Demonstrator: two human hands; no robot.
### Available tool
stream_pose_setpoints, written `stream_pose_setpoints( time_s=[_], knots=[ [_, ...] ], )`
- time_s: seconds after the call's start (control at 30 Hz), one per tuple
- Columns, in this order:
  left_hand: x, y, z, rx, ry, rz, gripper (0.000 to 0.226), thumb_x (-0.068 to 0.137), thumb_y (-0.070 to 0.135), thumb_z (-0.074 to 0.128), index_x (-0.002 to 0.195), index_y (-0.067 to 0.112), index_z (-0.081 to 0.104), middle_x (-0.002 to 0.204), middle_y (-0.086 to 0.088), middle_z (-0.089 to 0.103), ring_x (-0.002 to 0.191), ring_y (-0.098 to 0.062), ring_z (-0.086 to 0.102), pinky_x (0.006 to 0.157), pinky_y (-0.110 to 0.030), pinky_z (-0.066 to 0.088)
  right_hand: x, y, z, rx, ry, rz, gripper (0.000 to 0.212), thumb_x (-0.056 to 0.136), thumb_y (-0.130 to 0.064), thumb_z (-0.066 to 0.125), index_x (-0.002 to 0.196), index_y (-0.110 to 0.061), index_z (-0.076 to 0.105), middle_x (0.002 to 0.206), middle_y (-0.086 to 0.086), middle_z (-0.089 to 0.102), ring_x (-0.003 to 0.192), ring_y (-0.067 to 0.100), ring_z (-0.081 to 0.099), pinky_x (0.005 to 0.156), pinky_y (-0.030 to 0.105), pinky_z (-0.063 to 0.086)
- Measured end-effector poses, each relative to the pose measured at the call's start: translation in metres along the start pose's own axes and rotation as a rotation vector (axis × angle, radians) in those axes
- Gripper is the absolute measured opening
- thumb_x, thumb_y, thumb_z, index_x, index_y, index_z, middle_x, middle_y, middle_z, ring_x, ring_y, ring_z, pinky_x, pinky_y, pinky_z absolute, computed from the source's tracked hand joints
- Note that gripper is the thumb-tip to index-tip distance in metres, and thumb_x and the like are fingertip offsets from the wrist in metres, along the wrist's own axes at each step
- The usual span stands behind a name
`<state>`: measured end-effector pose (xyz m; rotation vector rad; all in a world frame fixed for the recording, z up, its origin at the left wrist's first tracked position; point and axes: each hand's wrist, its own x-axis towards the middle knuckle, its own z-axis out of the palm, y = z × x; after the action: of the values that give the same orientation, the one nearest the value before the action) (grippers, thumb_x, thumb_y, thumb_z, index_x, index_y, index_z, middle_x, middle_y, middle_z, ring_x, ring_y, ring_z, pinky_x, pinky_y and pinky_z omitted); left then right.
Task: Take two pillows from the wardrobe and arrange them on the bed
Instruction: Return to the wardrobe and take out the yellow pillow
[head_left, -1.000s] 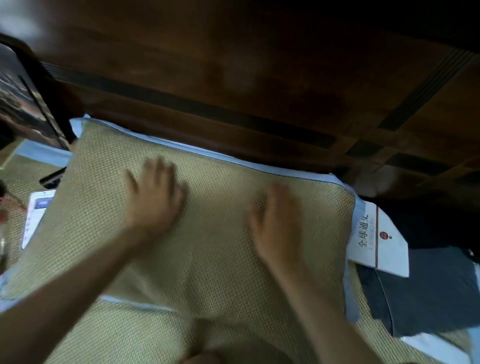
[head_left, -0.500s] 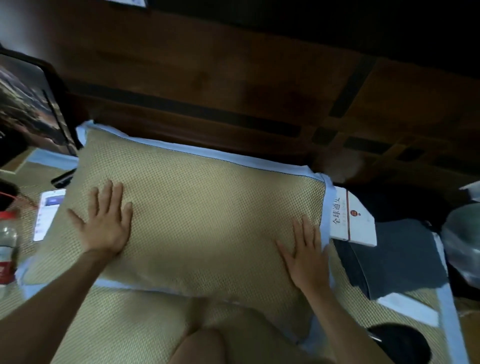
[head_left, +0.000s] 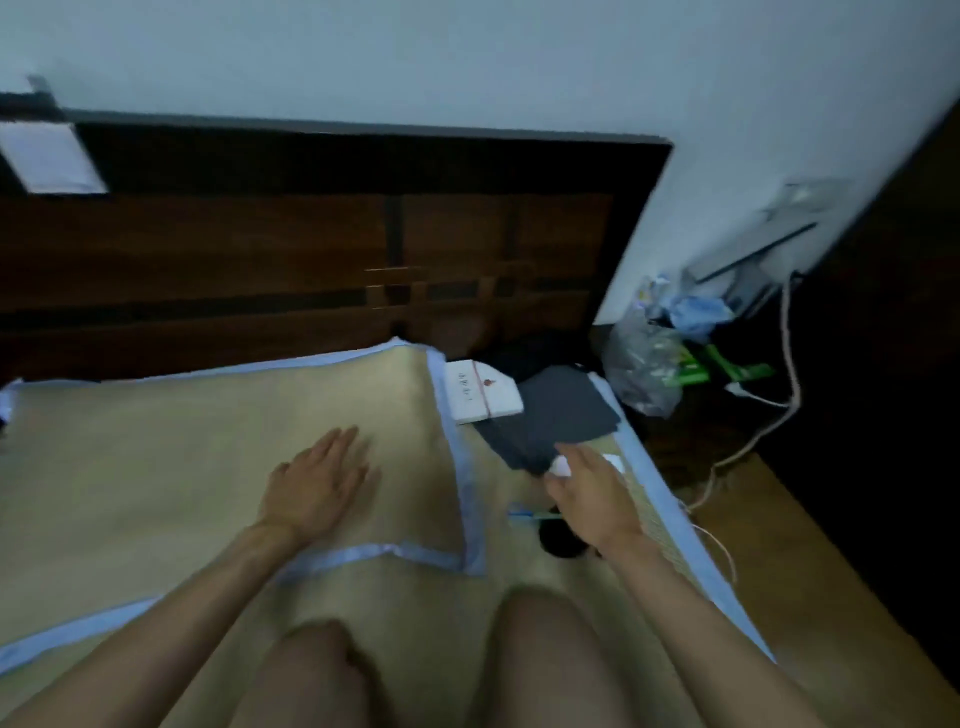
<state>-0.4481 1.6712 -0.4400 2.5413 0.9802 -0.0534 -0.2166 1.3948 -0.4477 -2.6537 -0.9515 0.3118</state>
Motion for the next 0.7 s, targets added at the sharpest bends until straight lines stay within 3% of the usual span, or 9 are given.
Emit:
stream_pose_setpoints(
  time_s=[0.13,0.3,0.37,0.47,0.7],
  knots=[
    [0.000,0.128,-0.001,-0.056,0.055,0.261,0.055,0.102,0.047,0.043,0.154,0.031,0.031,0.158,0.000,0.038,0.136,-0.031,0.046,0.105,-0.051,0.040,-0.085,0.107,-0.098,0.002,0.144,0.230,0.050,0.104,-0.035,0.056,0.148,-0.012,0.049,0.149,0.011,0.052,0.136,0.031,0.048,0.110,0.040,0.039],
    [-0.021,0.322,0.034,-0.154,-0.075,0.633,0.057,0.099,0.058,0.043,0.151,0.038,0.033,0.155,0.002,0.043,0.134,-0.029,0.048,0.105,-0.053,0.041,-0.215,0.204,-0.178,-0.099,0.254,0.536,0.055,0.106,-0.041,0.049,0.153,-0.014,0.041,0.152,0.011,0.050,0.140,0.030,0.045,0.115,0.040,0.036],
    [-0.037,0.388,0.052,-0.193,-0.140,0.745,0.059,0.095,0.066,0.041,0.148,0.042,0.035,0.151,0.005,0.048,0.128,-0.024,0.053,0.100,-0.049,0.044,-0.259,0.227,-0.195,-0.124,0.285,0.628,0.057,0.107,-0.044,0.047,0.156,-0.017,0.037,0.154,0.009,0.048,0.141,0.028,0.044,0.116,0.038,0.035],
    [-0.068,0.469,0.071,-0.203,-0.238,0.911,0.058,0.097,0.063,0.040,0.151,0.041,0.033,0.156,0.011,0.039,0.135,-0.021,0.046,0.104,-0.047,0.039,-0.317,0.243,-0.218,-0.115,0.296,0.758,0.060,0.106,-0.050,0.044,0.157,-0.019,0.034,0.156,0.006,0.045,0.142,0.026,0.043,0.118,0.039,0.034],
    [-0.114,0.595,0.103,-0.300,-0.318,1.149,0.063,0.095,0.070,0.030,0.152,0.044,0.026,0.160,0.014,0.032,0.141,-0.020,0.039,0.109,-0.051,0.034,-0.398,0.291,-0.301,-0.252,0.218,0.963,0.066,0.103,-0.060,0.045,0.155,-0.021,0.036,0.151,0.007,0.049,0.137,0.029,0.048,0.111,0.043,0.040]
  ],
)
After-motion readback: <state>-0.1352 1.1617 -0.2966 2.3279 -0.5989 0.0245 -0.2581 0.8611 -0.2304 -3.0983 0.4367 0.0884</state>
